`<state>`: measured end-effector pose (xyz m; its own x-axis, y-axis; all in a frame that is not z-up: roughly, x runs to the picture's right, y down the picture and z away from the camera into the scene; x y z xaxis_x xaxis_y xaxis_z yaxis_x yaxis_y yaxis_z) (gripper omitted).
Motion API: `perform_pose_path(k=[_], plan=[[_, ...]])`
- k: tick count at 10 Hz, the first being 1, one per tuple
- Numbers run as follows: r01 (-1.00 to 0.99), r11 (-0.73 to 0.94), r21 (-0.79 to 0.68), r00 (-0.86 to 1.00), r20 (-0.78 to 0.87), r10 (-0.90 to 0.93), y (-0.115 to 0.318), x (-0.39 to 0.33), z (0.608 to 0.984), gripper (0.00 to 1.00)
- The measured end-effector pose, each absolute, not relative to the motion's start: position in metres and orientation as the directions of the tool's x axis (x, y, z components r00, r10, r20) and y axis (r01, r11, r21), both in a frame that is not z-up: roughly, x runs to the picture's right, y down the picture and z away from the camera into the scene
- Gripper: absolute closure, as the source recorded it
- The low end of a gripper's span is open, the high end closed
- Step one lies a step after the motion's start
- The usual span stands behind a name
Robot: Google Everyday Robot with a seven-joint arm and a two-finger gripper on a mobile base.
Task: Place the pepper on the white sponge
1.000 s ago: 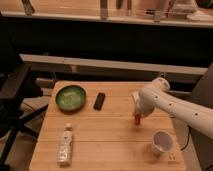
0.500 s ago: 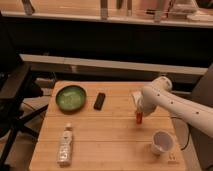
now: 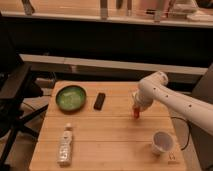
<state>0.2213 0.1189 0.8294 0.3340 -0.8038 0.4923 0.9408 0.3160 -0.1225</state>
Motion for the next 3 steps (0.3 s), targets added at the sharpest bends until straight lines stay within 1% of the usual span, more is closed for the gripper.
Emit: perform_pose_path(k=[3], plan=[[0.943,0.312,-0.117,0.328,0.492,-0.806,0.102,0.215,0.849,0.97]])
